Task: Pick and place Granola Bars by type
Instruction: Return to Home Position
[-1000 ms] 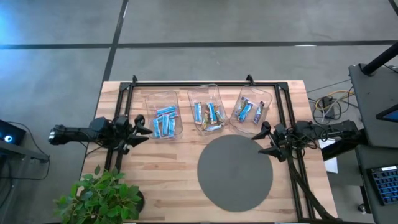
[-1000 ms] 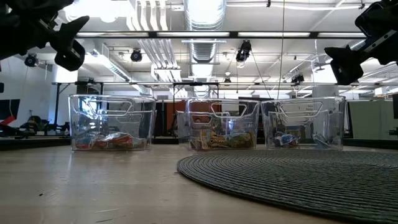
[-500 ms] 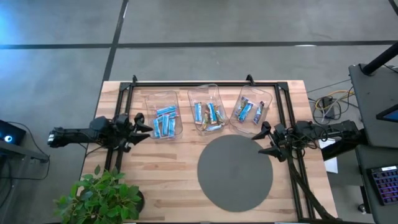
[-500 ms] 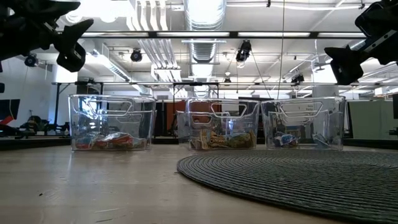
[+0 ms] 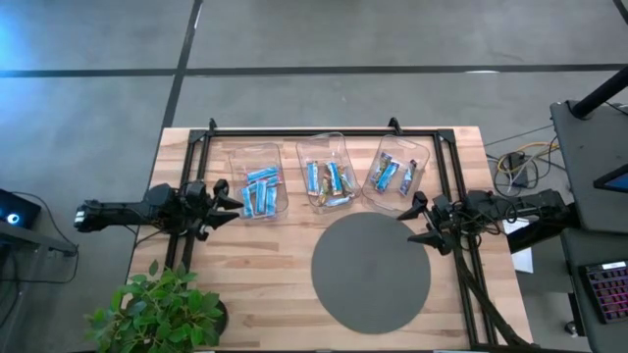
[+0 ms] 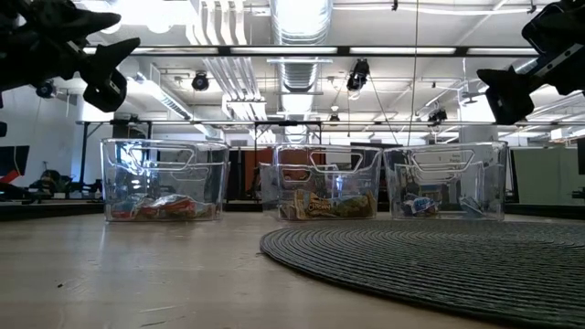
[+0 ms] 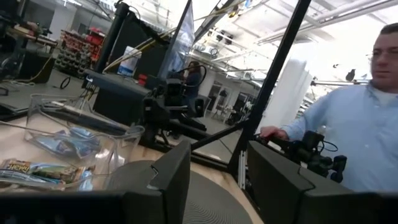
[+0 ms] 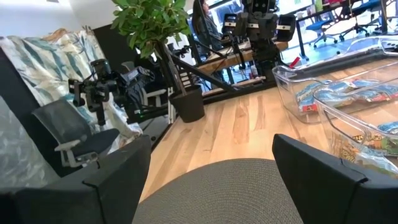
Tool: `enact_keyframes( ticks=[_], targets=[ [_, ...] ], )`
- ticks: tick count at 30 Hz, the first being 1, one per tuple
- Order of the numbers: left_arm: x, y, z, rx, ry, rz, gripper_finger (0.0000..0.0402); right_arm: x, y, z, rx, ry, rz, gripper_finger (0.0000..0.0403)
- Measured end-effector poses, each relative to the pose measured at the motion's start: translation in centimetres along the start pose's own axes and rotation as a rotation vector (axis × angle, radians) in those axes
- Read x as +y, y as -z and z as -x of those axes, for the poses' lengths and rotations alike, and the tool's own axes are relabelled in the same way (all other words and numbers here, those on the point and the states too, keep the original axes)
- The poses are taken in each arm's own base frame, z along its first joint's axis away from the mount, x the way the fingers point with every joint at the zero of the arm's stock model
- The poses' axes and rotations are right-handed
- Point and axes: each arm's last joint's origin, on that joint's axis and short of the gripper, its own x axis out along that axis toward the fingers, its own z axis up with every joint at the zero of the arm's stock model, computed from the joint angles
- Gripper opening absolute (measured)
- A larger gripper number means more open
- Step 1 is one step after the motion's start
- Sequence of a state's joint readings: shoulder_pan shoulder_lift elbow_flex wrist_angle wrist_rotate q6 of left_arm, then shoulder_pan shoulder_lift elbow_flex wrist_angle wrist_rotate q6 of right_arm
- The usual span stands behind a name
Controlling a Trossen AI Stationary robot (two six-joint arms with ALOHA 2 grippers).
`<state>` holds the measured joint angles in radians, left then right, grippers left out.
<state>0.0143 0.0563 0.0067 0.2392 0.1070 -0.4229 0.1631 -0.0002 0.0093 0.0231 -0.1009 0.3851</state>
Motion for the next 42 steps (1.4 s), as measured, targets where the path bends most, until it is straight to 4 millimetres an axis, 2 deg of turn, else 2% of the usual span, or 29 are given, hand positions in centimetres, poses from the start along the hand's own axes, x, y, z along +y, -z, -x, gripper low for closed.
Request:
enact_keyframes(
  ticks=[5,13,42],
  targets=[
    [0.0,0.0,0.0,0.001,0.000,0.000,0.0142,-0.3,-0.1,0.0,-0.011,0.025,0.001,0.0325],
    [0.0,0.0,0.0,0.000,-0.001,0.000,0.0142,-1.8,-0.8,0.3,-0.081,0.198,0.007,0.0325],
    [0.0,0.0,0.0,0.001,-0.001,0.000,0.0142,-1.8,-0.7,0.3,-0.080,0.208,0.006,0.0325]
  ],
)
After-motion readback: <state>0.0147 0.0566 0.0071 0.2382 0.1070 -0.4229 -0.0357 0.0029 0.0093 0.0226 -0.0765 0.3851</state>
